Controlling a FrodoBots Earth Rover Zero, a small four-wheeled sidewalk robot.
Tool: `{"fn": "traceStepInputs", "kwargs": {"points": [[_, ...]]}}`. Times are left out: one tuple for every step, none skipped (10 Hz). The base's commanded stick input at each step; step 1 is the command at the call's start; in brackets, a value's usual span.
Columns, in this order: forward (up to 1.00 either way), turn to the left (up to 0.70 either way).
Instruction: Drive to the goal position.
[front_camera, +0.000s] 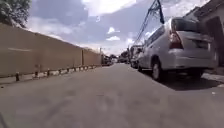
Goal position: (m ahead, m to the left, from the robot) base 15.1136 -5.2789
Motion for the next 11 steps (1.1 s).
{"fn": "traceStepInputs", "kwargs": {"points": [[1.00,0.01],[1.00,0.01],[1.00,0.01],[1.00,0.01],[1.00,0.01],[1.00,0.01],[1.00,0.01],[1.00,0.01],[1.00,0.01],[1.00,0.01],[1.00,0.01]]}}
